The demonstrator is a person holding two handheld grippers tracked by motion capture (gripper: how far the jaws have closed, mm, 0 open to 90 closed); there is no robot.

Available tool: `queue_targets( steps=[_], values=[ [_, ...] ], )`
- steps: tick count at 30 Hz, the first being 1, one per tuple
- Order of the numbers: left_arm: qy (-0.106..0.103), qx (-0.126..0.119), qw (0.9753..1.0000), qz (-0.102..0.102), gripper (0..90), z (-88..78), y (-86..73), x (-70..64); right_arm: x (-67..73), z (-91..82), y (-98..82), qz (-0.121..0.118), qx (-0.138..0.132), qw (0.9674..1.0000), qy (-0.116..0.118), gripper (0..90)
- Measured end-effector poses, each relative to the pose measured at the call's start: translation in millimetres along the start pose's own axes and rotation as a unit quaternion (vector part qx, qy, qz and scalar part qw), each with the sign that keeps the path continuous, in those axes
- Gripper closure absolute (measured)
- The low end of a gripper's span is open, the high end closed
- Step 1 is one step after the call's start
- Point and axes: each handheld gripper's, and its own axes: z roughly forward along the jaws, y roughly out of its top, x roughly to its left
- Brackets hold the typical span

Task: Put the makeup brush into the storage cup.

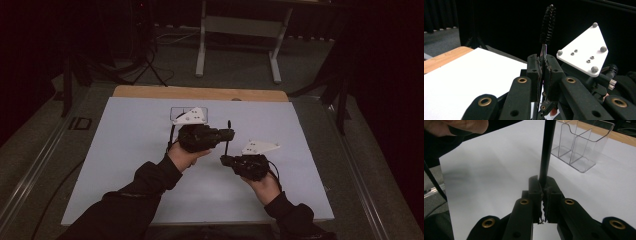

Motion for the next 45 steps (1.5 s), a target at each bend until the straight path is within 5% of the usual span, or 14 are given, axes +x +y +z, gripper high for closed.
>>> queue_targets(
  steps=[8,12,22,37,45],
  values=[
    [0.005,-0.009,0.9996,0.025,85.7,0.9,-2.7,-1.7,-0.7,0.6,-0.3,0.003,0.001,1.0,-0.003,85.5],
    [0.004,-0.005,0.9998,0.021,85.7,0.6,-0.2,-1.8,0.0,-0.1,-0.8,0.004,-0.001,1.0,0.003,84.4],
    [0.018,-0.012,0.9995,0.025,85.7,-10.8,7.5,-0.1,1.4,-6.4,2.3,0.003,-0.025,0.9996,0.01,51.0],
    [0.046,-0.031,0.9977,0.04,85.8,-43.8,26.6,-1.3,3.3,-17.2,0.5,-0.004,-0.039,0.9991,0.017,14.0],
    [0.083,-0.044,0.9947,0.043,85.8,-71.1,36.8,7.6,5.3,-37.1,-3.8,-0.013,-0.057,0.998,0.022,11.2]
  ],
)
